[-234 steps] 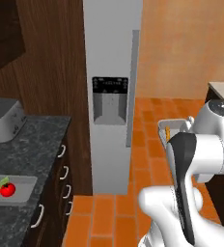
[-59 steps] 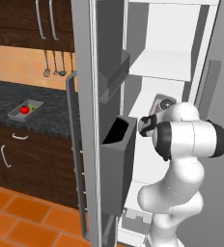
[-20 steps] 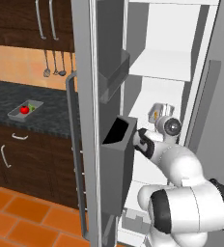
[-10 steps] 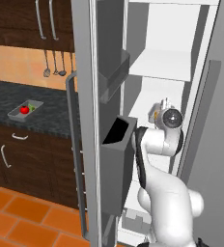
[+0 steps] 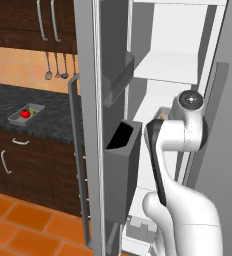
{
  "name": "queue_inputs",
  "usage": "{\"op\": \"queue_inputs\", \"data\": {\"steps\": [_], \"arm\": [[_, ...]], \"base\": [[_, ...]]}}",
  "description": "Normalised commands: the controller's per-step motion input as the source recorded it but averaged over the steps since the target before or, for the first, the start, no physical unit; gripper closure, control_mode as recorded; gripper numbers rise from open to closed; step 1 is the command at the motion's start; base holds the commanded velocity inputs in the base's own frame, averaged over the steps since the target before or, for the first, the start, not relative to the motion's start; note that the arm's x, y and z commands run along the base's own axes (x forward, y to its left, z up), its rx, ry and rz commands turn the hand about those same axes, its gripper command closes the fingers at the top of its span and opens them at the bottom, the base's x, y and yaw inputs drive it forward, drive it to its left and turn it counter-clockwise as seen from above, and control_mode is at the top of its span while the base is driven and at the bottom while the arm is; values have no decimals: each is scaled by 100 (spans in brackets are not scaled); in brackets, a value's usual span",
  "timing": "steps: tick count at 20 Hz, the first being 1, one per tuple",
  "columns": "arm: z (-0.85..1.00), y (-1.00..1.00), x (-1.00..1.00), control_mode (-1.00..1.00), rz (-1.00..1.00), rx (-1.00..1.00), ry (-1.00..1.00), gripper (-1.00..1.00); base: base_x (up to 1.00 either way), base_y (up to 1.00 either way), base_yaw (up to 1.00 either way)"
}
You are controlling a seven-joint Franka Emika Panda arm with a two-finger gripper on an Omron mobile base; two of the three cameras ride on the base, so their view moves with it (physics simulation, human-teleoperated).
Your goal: Take the meat container that has the shrimp and place it on the second highest rack of the freezer. Then take the vegetable container that has the tomato and lemon wedge and place it on the highest rack of the freezer.
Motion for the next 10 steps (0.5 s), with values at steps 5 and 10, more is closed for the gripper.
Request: {"op": "queue_inputs", "data": {"steps": [5, 10], "arm": [[19, 29, -56, -100, 6, 1, 16, -100], [0, 1, -78, -100, 8, 4, 2, -100]], "base": [[0, 0, 0], [0, 0, 0]]}}
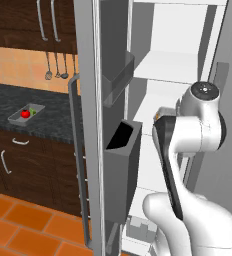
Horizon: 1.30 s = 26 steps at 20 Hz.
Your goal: Take the meat container that has the shrimp and place it on the second highest rack of the freezer. Then take the vegetable container that has the tomato and lemon wedge and place it on the highest rack of the freezer.
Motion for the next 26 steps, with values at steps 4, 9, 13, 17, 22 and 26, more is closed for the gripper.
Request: {"op": "queue_inputs", "data": {"steps": [4, 9, 13, 17, 22, 26], "arm": [[0, 5, -59, -100, 11, 1, 0, -100], [0, 21, -15, -100, 11, 0, 0, -100], [0, 6, 0, -100, 2, 0, 0, -100], [0, 0, 0, -100, 0, 0, 0, -100], [0, 0, 0, 100, 0, 0, 0, -100], [0, 0, 0, 100, 0, 0, 0, -100]], "base": [[0, 0, 0], [0, 0, 0], [0, 0, 0], [0, 0, 0], [-30, -5, 6], [-92, -35, 48]]}}
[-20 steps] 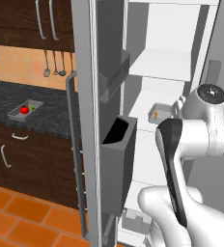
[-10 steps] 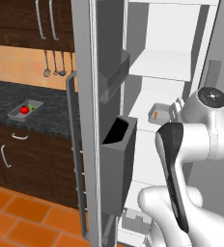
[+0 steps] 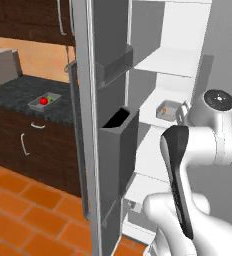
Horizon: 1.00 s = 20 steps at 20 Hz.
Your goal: Take the meat container that has the shrimp and place it on the second highest rack of the freezer. Then take the vegetable container that has the tomato and lemon wedge and place it on the highest rack of the freezer.
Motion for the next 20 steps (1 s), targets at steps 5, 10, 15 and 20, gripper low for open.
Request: {"op": "queue_inputs", "data": {"steps": [5, 10, 15, 20], "arm": [[0, 0, 0, 100, 0, 0, 0, -100], [0, 0, 0, 100, 0, 0, 0, -100], [0, 0, 0, 100, 0, 0, 0, -100], [0, 0, 0, 100, 0, 0, 0, -100]], "base": [[-98, -17, 72], [-38, 8, 93], [-12, 24, 99], [22, 30, 36]]}}
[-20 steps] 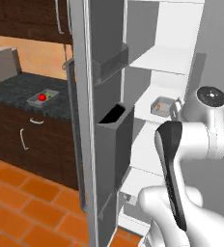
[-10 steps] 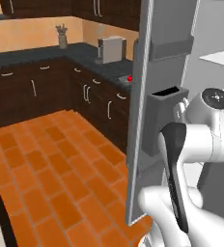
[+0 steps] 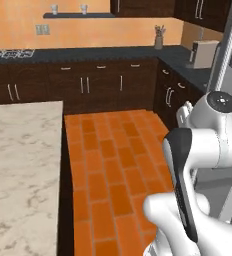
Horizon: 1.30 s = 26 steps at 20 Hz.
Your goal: Take the meat container that has the shrimp and place it on the second highest rack of the freezer. Then take the vegetable container that has the tomato and lemon wedge and place it on the highest rack of the freezer.
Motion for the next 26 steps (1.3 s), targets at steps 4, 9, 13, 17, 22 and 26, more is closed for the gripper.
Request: {"op": "queue_inputs", "data": {"steps": [4, 9, 13, 17, 22, 26], "arm": [[0, 0, 0, 100, 0, 0, 0, -100], [0, 0, 0, 100, 0, 0, 0, -100], [0, 0, 0, 100, 0, 0, 0, -100], [0, 0, 0, 100, 0, 0, 0, -100], [0, 0, 0, 100, 0, 0, 0, -100], [0, 0, 0, 100, 0, 0, 0, -100]], "base": [[94, 42, 2], [100, 20, 0], [100, 10, 0], [100, 0, 0], [100, 0, 0], [100, 0, 0]]}}
